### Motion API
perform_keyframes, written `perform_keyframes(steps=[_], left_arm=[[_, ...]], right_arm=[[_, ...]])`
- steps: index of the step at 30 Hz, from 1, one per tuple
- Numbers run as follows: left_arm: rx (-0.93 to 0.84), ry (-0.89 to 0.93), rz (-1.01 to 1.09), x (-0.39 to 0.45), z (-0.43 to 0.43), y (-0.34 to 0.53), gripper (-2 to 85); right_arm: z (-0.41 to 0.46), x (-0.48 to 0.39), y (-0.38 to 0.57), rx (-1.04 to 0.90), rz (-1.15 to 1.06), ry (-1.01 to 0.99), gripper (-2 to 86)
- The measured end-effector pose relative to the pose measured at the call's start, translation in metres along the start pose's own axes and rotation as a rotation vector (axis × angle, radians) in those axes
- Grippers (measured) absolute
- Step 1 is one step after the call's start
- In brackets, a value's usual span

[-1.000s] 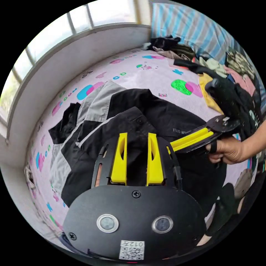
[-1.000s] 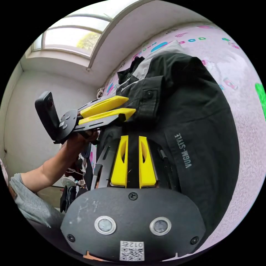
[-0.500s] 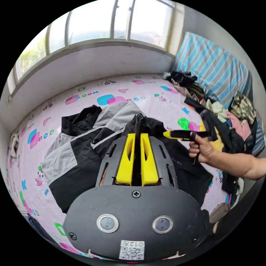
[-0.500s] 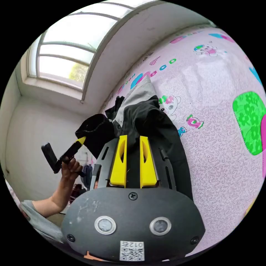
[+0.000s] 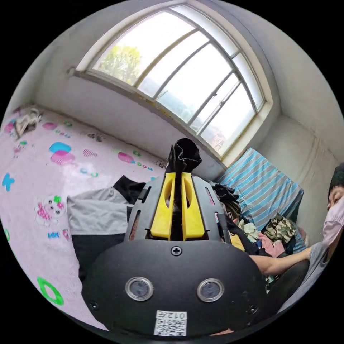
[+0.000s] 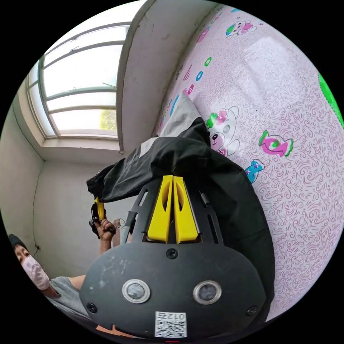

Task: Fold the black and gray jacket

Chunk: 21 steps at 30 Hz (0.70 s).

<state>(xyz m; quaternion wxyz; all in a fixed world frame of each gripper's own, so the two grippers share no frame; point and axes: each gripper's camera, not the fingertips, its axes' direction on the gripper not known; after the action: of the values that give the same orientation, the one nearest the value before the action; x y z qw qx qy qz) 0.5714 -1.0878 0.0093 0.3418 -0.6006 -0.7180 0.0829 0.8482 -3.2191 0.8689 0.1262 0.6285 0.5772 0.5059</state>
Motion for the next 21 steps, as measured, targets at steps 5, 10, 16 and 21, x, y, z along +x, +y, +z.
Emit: perform_keyframes(steps=[5,10,16,21], left_arm=[[-0.082,-0.156,-0.586,-0.158,-0.006,0.123,3.8],[-0.038,-0.060,-0.724,-0.208,-0.018,0.185,7.2],[-0.004,0.030,-0.642,-0.215,-0.037,0.180,11.7],[-0.149,-0.121,-0.601,-0.204,-0.022,0.158,5.4]], right_arm=[[-0.021,0.034,-0.034,-0.019,0.044,0.034,-0.4],[-0.063,0.050,-0.050,-0.035,0.039,0.029,2.5],[-0.089,0.097,-0.075,0.055,0.201,-0.124,8.1],[-0.062,0.117,-0.098,0.051,0.257,-0.079,2.7]])
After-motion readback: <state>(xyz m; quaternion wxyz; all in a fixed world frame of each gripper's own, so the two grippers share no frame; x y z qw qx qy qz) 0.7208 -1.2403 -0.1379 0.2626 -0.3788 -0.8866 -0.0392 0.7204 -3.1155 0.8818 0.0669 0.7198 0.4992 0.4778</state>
